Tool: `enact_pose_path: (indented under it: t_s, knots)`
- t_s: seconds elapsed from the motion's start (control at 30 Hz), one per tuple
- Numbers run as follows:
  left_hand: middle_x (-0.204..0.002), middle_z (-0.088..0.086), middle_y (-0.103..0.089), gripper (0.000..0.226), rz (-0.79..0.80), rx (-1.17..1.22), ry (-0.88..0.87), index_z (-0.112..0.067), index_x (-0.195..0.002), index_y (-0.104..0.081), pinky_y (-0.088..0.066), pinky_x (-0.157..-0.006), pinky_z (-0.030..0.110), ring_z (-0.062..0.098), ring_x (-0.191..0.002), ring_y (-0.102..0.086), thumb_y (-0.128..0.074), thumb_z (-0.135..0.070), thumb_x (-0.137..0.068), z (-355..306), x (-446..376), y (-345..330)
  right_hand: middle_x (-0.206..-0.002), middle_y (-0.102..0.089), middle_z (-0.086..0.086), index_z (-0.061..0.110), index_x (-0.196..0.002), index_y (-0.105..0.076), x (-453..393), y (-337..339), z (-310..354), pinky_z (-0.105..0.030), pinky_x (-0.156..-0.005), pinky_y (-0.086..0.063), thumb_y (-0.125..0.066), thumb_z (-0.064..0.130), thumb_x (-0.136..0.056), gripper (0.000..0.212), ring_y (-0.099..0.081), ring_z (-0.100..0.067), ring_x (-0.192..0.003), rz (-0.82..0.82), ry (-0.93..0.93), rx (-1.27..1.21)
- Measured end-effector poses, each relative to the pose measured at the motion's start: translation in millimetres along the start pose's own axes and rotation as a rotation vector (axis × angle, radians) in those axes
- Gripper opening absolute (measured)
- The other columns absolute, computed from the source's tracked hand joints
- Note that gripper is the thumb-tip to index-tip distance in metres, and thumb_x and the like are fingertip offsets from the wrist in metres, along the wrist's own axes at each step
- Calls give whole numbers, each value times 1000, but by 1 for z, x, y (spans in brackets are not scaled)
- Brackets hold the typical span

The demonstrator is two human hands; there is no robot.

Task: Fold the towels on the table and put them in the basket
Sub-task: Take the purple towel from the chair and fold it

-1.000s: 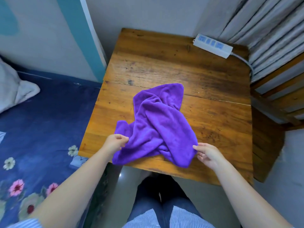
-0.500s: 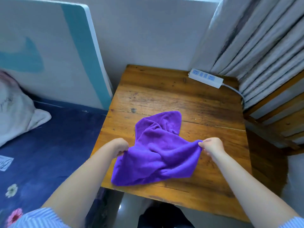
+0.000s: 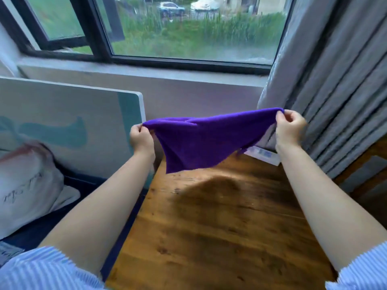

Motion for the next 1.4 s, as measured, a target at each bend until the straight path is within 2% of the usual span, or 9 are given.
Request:
enact_pose_path:
  t_s: [0.13,0.33,0.43,0.53,0.63,0.73,0.8,0.93,1.4]
  knots:
    - [-66,2,-46,32,-61,-1,55,-15,-60,-43,-47,-69,29,22,-73,-50,-33,1,-86,13,7,24,-69,-53,1,7,-81,-63,6,15,-22,-3,-50,-36,-52,6,-87,12,-49,4,-51,31,-86,-72]
    - [-88,32,-53,29,349,-941,126,0,-65,-54,-39,-70,35,29,-80,-47,-39,-3,-89,103,57,45,-35,-50,9,15,-56,-53,75,39,-144,-16,-48,-30,-58,0,-83,30,-46,-14,-57,273,-369,272]
    - [-103,29,-62,25,755,-1297,277,5,-94,-61,-52,-74,37,35,-94,-58,-40,-8,-92,166,105,59,-73,-67,-15,-8,-83,-68,130,52,-212,-16,-48,-31,-57,1,-81,14,-51,-24,-78,580,-450,700]
    - [-102,13,-51,22,1145,-1702,473,-15,-77,-50,-47,-60,15,17,-90,-42,-38,-10,-95,215,163,94,-89,-65,-22,-1,-87,-66,202,72,-257,-20,-49,-39,-50,8,-84,19,-60,-25,-86,1045,-457,1229]
    - [-130,10,-51,23,1294,-1875,678,-7,-110,-57,-47,-80,25,17,-100,-45,-39,-11,-97,239,192,128,-44,-61,-6,1,-75,-55,259,103,-289,-13,-30,-34,-45,7,-88,18,-57,-10,-40,1383,-642,1456]
    - [-150,12,-32,43,1228,-1909,879,-3,-142,-28,-34,-107,32,20,-130,-41,-27,-14,-101,236,207,151,-86,-74,-13,-3,-89,-59,295,126,-302,-11,-42,-44,-43,8,-93,20,-53,-2,-32,1662,-802,1562]
    - [-148,15,-35,43,1208,-1872,802,-1,-142,-28,-33,-107,32,22,-129,-42,-27,-15,-101,237,202,147,-120,-63,-16,-1,-95,-60,287,116,-294,-20,-64,-51,-44,10,-91,19,-63,-14,-61,1504,-788,1505]
    - [-139,13,-47,38,1195,-1904,276,-3,-130,-47,-38,-97,28,27,-127,-45,-32,-15,-98,230,170,112,-131,-54,-13,3,-119,-55,244,79,-262,-32,-93,-46,-40,11,-86,36,-55,-29,-117,1077,-441,1471]
    - [-127,10,-52,31,1073,-1866,-133,-9,-121,-51,-45,-89,36,28,-117,-50,-37,-12,-93,235,127,-38,-114,-61,-9,8,-106,-60,157,-25,-249,-31,-83,-47,-41,8,-89,26,-55,-26,-107,978,-156,1344]
Point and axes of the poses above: each hand's wrist, its own x-axis away from the middle knuckle, its own y-axis out of the back of the hand, z = x × y, the point moved 9 cm from there along -x, towards the middle knuckle
